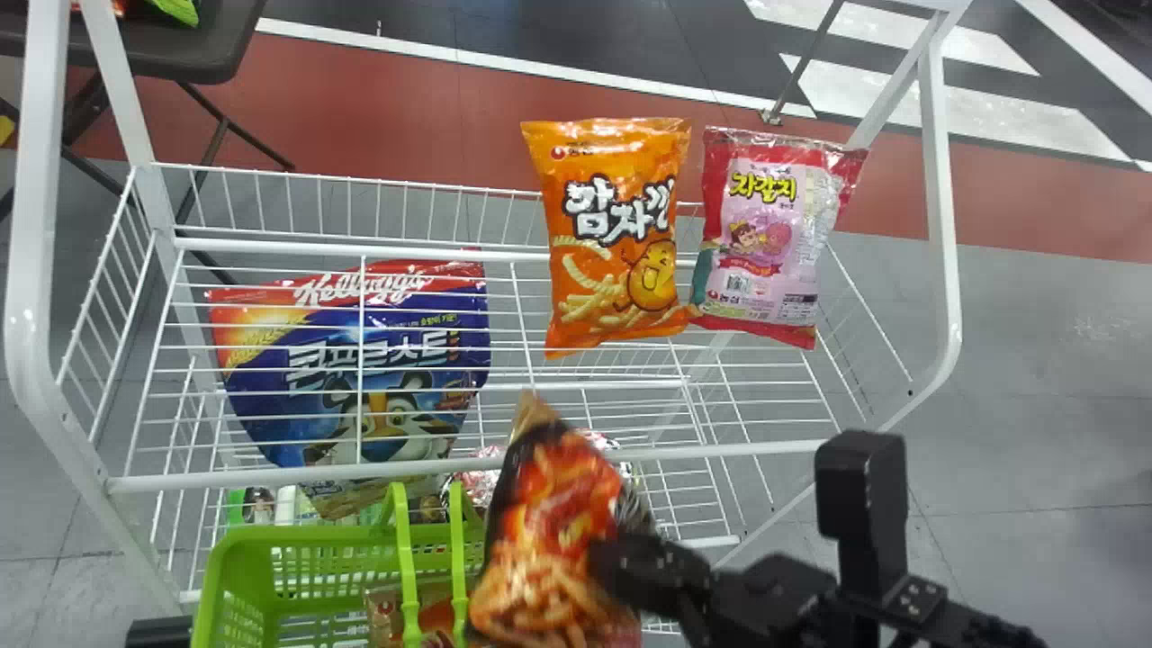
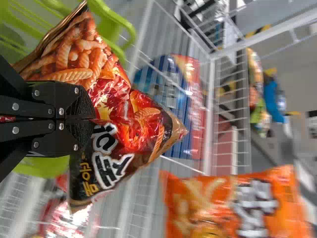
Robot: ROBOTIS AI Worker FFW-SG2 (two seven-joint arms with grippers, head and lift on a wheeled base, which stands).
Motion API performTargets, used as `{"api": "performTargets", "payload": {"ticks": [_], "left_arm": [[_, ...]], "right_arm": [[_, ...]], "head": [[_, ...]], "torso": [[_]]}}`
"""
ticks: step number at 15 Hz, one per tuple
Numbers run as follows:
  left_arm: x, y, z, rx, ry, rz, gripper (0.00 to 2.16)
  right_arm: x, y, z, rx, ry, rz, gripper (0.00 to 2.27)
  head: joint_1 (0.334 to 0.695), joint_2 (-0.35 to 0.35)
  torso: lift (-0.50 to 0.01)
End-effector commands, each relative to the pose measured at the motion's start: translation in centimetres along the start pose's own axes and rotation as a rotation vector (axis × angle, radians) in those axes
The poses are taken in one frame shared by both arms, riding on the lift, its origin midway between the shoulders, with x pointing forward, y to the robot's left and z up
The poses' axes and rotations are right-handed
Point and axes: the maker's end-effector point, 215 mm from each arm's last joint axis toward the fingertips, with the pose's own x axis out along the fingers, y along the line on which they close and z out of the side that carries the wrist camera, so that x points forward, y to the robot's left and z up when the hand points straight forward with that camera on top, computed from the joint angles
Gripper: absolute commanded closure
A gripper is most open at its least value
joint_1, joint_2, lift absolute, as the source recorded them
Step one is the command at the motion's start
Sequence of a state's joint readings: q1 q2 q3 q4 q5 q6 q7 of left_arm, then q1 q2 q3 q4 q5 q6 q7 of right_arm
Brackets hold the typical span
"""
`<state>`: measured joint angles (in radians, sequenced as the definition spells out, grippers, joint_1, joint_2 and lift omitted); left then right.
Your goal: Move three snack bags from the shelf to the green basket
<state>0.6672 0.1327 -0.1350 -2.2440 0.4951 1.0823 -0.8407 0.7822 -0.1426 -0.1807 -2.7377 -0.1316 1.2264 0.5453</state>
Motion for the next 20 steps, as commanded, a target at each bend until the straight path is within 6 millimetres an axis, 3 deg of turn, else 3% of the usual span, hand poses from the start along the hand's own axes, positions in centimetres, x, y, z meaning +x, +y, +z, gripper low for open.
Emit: {"api": "performTargets", "payload": {"ticks": [1,3,5,11,12,13,14,16,18,20], "left_arm": [[0.0,-0.1,-0.1,-0.002,-0.001,-0.001,1.72],[0.0,-0.1,0.0,0.005,-0.007,-0.002,1.72],[0.0,-0.2,0.1,0.007,-0.008,-0.005,1.72],[0.0,-0.7,-0.1,0.013,-0.008,-0.009,1.72],[0.0,-0.8,0.0,0.017,-0.012,-0.008,1.72],[-0.1,-0.8,0.0,0.018,-0.013,-0.007,1.72],[-0.1,-0.8,-0.1,0.016,-0.012,-0.005,1.72],[0.0,-0.8,-0.1,0.016,-0.012,-0.007,1.72],[0.0,-0.8,-0.1,0.018,-0.009,-0.007,1.72],[0.1,-0.8,0.0,0.020,-0.011,-0.005,1.72]], "right_arm": [[0.4,0.2,-4.5,0.067,0.129,0.004,2.24],[1.6,0.3,-8.1,0.061,0.240,-0.015,2.24],[3.2,1.3,-9.9,0.039,0.275,0.021,2.24],[6.3,5.2,-5.9,-0.046,0.099,0.149,2.20],[6.3,5.4,-6.1,-0.043,0.104,0.152,1.83],[6.2,5.2,-6.5,-0.034,0.122,0.146,0.82],[5.9,4.5,-6.8,-0.028,0.135,0.130,0.00],[4.7,2.8,-7.3,0.002,0.171,0.095,0.00],[3.7,1.8,-6.5,0.017,0.155,0.084,0.06],[3.1,0.6,-2.9,-0.006,0.030,0.059,0.08]], "head": [[0.695,-0.350],[0.695,-0.350],[0.695,-0.350],[0.695,-0.350],[0.695,-0.350],[0.695,-0.350],[0.695,-0.350],[0.695,-0.350],[0.695,-0.350],[0.695,-0.350]], "torso": [[-0.048],[-0.048],[-0.048],[-0.048],[-0.048],[-0.048],[-0.048],[-0.048],[-0.048],[-0.048]]}}
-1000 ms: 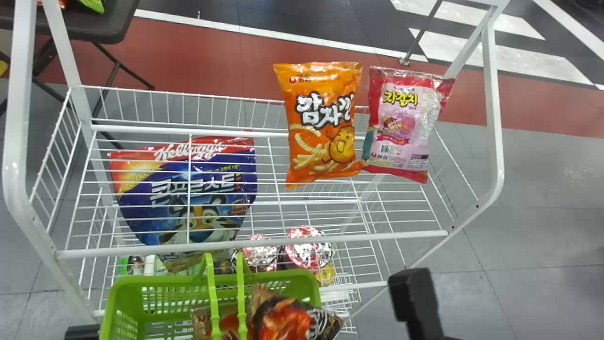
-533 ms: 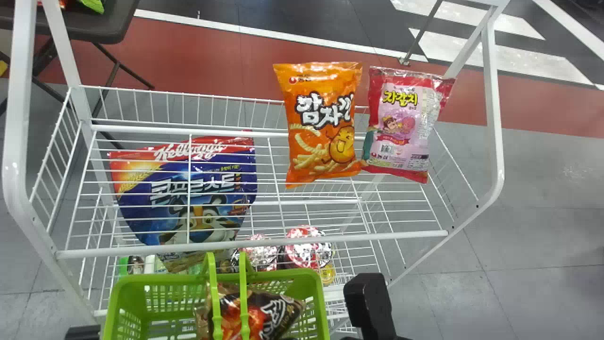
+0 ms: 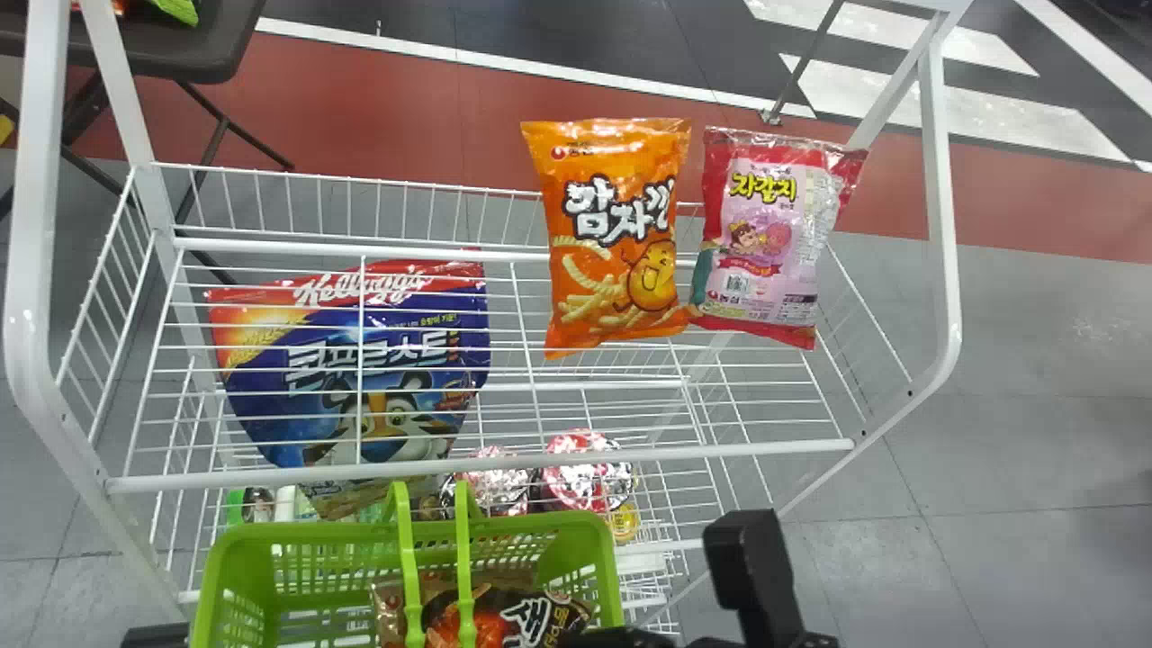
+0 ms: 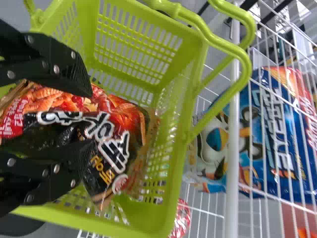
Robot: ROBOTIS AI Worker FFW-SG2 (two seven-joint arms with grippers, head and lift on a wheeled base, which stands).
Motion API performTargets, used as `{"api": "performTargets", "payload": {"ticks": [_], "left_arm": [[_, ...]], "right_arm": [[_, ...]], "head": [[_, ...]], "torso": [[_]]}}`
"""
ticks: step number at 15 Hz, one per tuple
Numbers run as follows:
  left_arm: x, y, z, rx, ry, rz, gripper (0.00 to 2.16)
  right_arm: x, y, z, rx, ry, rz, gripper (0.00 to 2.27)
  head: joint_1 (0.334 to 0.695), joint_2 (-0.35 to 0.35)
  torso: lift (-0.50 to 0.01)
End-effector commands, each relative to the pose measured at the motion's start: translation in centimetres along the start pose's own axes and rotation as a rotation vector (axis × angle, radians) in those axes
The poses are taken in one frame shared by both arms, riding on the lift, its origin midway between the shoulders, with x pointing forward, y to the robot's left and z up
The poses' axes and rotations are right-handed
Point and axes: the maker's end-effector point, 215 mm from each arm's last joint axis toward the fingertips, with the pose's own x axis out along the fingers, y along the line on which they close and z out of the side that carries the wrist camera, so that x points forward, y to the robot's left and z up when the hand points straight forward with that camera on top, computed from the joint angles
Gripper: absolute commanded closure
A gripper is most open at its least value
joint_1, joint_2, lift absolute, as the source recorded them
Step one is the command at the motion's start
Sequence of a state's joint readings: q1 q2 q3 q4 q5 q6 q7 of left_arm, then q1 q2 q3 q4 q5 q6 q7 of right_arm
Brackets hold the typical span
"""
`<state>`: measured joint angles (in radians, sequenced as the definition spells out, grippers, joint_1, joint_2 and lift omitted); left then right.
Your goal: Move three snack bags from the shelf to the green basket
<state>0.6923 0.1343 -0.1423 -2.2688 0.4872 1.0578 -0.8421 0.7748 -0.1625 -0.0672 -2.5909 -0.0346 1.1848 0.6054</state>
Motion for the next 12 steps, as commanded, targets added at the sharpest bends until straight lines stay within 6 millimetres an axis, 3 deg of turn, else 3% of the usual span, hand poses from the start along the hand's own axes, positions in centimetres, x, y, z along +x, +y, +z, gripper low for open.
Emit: {"api": "performTargets", "payload": {"ticks": [1,3,5,8,10,12], "left_arm": [[0.0,0.0,0.0,-0.001,-0.001,0.001,1.72],[0.1,0.1,-0.2,-0.004,0.001,0.005,1.72],[0.2,0.0,-0.3,-0.003,0.003,0.004,1.72],[0.5,-0.1,-0.7,-0.001,0.011,0.002,1.72],[0.5,-0.1,-0.7,-0.001,0.012,0.002,1.72],[0.4,-0.1,-0.7,0.001,0.014,0.003,1.72]], "right_arm": [[-1.5,-1.4,4.2,-0.034,-0.149,-0.028,0.09],[-3.7,-2.8,10.1,-0.129,-0.360,-0.097,0.09],[-5.7,-3.9,14.1,-0.170,-0.519,-0.160,0.09],[-10.7,-6.9,20.3,-0.209,-0.841,-0.310,0.09],[-11.0,-10.3,22.3,-0.181,-0.892,-0.397,0.09],[-9.6,-15.1,23.5,-0.125,-0.848,-0.479,0.09]], "head": [[0.695,-0.350],[0.695,-0.350],[0.695,-0.350],[0.695,-0.350],[0.695,-0.350],[0.695,-0.350]], "torso": [[-0.048],[-0.048],[-0.048],[-0.048],[-0.048],[-0.048]]}}
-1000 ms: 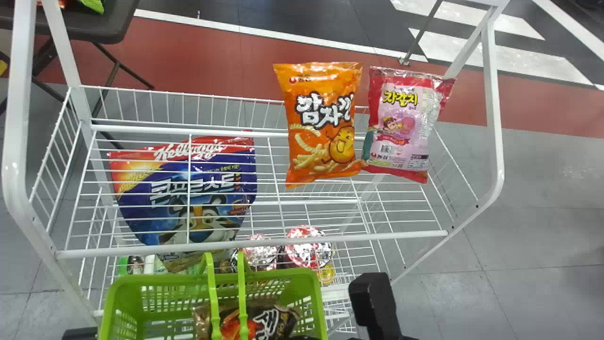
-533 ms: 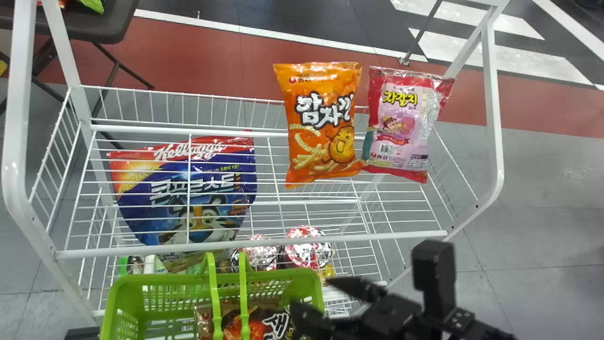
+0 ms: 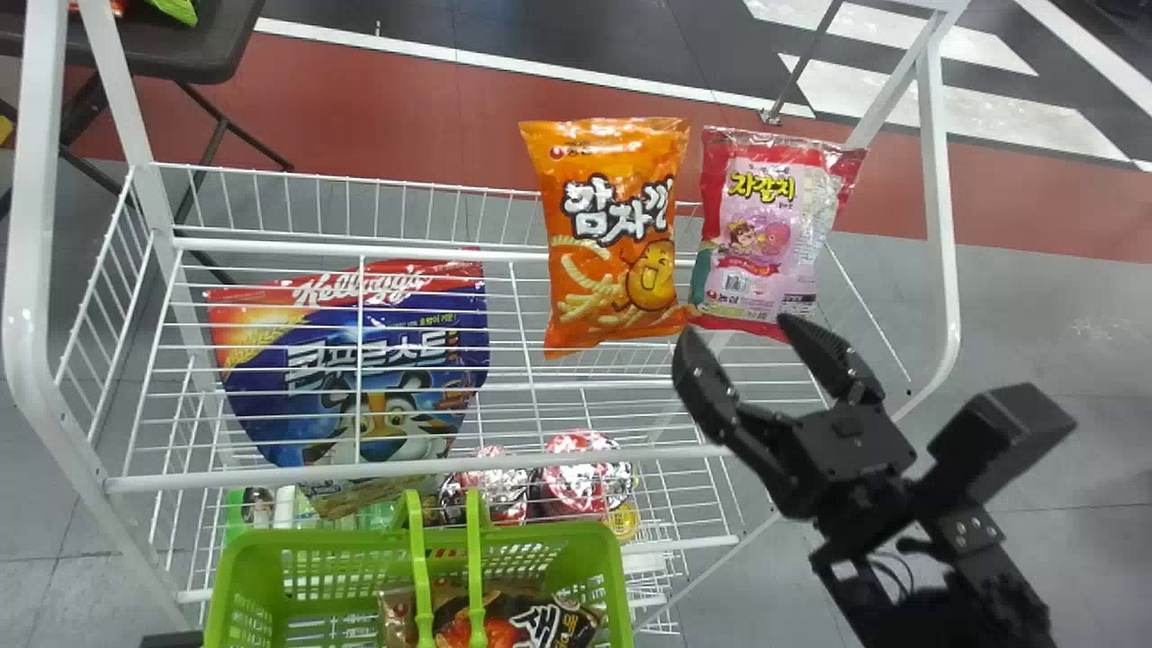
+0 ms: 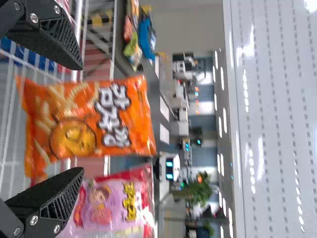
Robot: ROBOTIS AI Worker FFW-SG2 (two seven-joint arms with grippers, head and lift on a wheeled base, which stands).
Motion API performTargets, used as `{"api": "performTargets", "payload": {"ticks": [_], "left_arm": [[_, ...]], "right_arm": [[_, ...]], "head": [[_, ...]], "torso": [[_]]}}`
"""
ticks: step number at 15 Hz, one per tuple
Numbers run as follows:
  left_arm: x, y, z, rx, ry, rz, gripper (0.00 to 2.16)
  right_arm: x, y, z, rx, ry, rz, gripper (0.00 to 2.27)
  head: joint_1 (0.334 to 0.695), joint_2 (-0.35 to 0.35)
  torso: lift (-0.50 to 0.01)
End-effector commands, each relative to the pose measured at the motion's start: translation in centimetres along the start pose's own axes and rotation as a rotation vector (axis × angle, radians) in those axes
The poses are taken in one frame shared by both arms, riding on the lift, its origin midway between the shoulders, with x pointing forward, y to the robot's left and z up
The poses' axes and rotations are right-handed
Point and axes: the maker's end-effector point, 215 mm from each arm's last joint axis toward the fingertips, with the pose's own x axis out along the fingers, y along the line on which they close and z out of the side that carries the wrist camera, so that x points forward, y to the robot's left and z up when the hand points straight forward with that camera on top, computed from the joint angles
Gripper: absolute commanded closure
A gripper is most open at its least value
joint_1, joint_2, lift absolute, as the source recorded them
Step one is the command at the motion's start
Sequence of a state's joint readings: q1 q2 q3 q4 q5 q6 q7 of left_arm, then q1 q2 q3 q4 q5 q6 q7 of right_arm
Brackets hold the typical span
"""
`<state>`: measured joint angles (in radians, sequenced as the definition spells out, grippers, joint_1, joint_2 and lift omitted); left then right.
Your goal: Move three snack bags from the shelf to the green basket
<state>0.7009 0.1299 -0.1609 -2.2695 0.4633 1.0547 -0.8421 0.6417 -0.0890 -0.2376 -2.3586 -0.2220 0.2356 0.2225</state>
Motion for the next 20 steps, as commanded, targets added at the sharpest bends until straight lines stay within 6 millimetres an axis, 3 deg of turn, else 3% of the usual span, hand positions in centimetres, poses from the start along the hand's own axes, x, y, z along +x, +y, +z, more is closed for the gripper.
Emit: {"api": "performTargets", "payload": {"ticks": [1,6,8,11,13,14,16,17,20], "left_arm": [[-0.1,0.0,-0.1,0.001,0.003,0.001,1.72],[-0.2,0.2,-0.2,0.003,0.009,0.003,1.72],[-0.3,0.3,-0.2,0.001,0.009,0.006,1.72],[-0.2,0.5,-0.1,0.003,0.009,0.010,1.72],[-0.3,0.6,-0.1,0.003,0.010,0.014,1.72],[-0.4,0.7,-0.1,0.004,0.009,0.017,1.72],[-0.5,0.9,0.1,0.006,0.007,0.021,1.72],[-0.5,0.9,0.2,0.007,0.007,0.023,1.72],[-0.4,0.9,0.3,0.008,0.005,0.020,1.72]], "right_arm": [[3.4,-3.1,-1.6,0.015,0.062,-0.050,0.09],[8.8,-9.2,-3.6,0.032,0.133,-0.160,0.09],[10.2,-10.9,-3.0,0.015,0.101,-0.190,0.09],[12.5,-12.4,-2.5,-0.014,0.099,-0.216,0.09],[13.0,-12.7,-2.4,-0.014,0.108,-0.211,0.27],[13.0,-13.1,-2.7,-0.015,0.116,-0.217,0.43],[12.9,-12.0,-3.6,-0.005,0.131,-0.192,2.08],[12.3,-12.0,-3.1,-0.010,0.119,-0.195,2.24],[10.7,-11.5,-1.1,-0.026,0.068,-0.193,2.24]], "head": [[0.695,-0.350],[0.695,-0.350],[0.695,-0.350],[0.695,-0.350],[0.695,-0.350],[0.695,-0.350],[0.695,-0.350],[0.695,-0.350],[0.695,-0.350]], "torso": [[-0.048],[-0.048],[-0.048],[-0.048],[-0.048],[-0.048],[-0.048],[-0.048],[-0.048]]}}
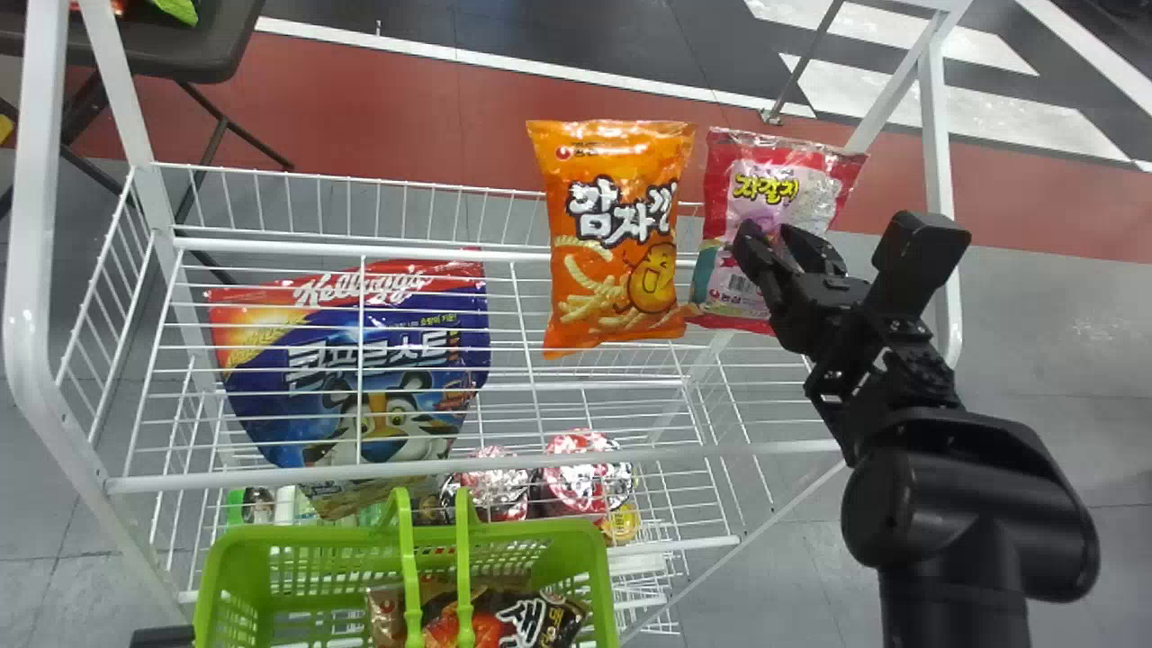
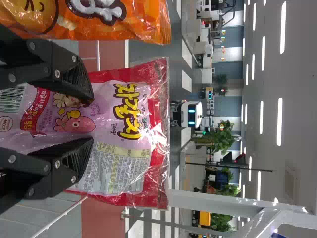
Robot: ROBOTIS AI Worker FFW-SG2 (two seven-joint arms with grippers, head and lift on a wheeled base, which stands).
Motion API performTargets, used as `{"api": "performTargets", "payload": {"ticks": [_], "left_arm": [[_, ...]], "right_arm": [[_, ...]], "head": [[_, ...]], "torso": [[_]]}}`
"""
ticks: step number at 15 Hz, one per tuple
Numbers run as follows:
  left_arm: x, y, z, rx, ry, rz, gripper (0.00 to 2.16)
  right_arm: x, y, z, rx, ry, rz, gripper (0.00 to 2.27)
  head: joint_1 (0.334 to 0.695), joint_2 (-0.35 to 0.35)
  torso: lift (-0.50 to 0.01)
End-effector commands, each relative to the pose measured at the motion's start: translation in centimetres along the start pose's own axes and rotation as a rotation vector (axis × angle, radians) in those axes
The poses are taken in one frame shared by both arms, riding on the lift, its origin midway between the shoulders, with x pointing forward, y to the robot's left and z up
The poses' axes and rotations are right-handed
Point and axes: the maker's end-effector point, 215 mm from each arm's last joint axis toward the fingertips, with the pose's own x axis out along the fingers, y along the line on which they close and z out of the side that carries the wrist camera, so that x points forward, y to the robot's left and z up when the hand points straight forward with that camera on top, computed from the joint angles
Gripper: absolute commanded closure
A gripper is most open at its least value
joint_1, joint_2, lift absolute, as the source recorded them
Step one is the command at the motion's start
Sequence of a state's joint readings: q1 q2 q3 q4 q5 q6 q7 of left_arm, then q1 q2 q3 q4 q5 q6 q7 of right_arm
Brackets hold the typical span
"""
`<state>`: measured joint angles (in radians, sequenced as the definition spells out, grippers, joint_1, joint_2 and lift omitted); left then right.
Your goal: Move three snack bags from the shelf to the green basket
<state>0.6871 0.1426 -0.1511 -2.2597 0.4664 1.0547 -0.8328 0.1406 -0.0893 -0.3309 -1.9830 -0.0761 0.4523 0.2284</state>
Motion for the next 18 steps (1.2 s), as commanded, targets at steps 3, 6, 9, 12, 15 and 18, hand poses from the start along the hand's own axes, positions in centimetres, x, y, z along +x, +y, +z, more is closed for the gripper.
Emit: {"api": "performTargets", "payload": {"ticks": [3,6,9,12,15,18], "left_arm": [[0.0,0.1,0.1,0.001,0.000,0.000,1.72],[0.0,-0.1,0.0,0.001,0.000,-0.003,1.72],[0.0,-0.2,-0.1,-0.001,0.000,-0.003,1.72],[0.0,-0.2,-0.1,-0.003,-0.001,-0.004,1.72],[0.0,-0.2,-0.1,-0.002,-0.001,-0.003,1.72],[0.1,-0.3,0.0,-0.005,-0.006,-0.004,1.72]], "right_arm": [[-2.7,-0.8,1.9,-0.016,-0.045,-0.035,2.24],[-4.2,-2.0,2.7,-0.034,-0.072,-0.082,2.24],[-6.4,-2.3,4.3,-0.050,-0.119,-0.099,2.24],[-9.7,-1.7,6.5,-0.028,-0.175,-0.067,2.24],[-13.2,0.3,7.2,0.046,-0.190,0.024,2.24],[-15.8,3.0,6.9,0.091,-0.176,0.143,2.25]], "head": [[0.695,-0.350],[0.695,-0.350],[0.695,-0.350],[0.695,-0.350],[0.695,-0.350],[0.695,-0.350]], "torso": [[-0.048],[-0.048],[-0.048],[-0.048],[-0.048],[-0.048]]}}
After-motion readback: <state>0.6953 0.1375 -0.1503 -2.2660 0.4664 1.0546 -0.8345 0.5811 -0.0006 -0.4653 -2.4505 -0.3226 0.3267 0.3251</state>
